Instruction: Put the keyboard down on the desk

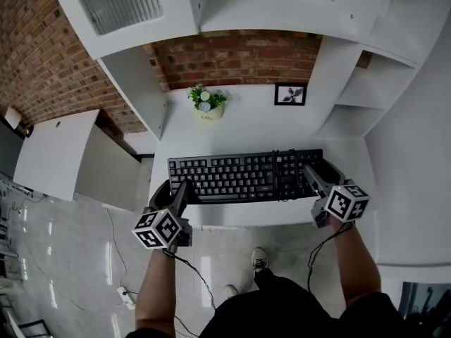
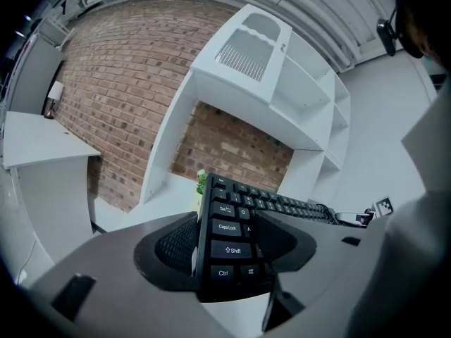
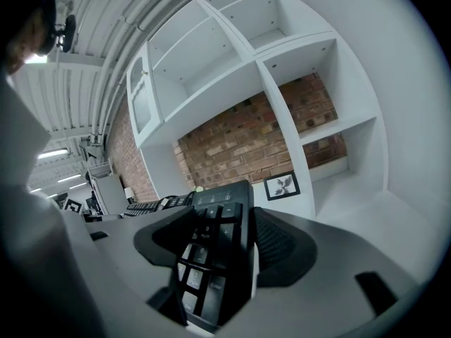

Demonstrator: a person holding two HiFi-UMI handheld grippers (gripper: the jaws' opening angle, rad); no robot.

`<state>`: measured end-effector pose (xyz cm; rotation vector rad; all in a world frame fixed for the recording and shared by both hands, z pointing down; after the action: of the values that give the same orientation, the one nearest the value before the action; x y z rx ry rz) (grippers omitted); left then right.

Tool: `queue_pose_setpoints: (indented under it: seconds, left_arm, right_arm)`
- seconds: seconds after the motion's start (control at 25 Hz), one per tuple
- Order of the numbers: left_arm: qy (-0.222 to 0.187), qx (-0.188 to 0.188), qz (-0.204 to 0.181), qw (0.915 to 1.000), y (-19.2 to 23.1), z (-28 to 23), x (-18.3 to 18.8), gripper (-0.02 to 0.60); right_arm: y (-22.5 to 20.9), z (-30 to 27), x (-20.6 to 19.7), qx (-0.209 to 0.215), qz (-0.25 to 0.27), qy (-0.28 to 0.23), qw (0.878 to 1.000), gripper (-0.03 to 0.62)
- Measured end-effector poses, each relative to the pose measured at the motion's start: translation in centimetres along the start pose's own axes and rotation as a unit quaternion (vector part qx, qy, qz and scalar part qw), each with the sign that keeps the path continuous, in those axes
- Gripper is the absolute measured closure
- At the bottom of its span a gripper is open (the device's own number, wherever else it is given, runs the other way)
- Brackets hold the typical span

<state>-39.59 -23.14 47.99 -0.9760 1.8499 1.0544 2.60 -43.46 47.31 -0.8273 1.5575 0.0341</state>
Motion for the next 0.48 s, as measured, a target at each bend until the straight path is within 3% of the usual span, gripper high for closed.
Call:
queue_pose_setpoints:
  seconds: [0.48]
  left_arm:
    - [0.057,0.021,0.002,0.9981,0.4,-6.0,-3.5,0.316]
  right_arm:
    - [-5.7,-3.7,-3.2,-0.014,-0.039,0.044,0.998,0.322]
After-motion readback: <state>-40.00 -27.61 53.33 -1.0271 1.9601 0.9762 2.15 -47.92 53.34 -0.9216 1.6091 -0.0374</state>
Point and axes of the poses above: the fingertips, and each gripper's own axes: z backward along the fingers, y to its left, x out of its top, the point moved 9 cm from there along z, backward along the fingers, and after that the axes turned 12 degrees about x, right-handed, at the moved point
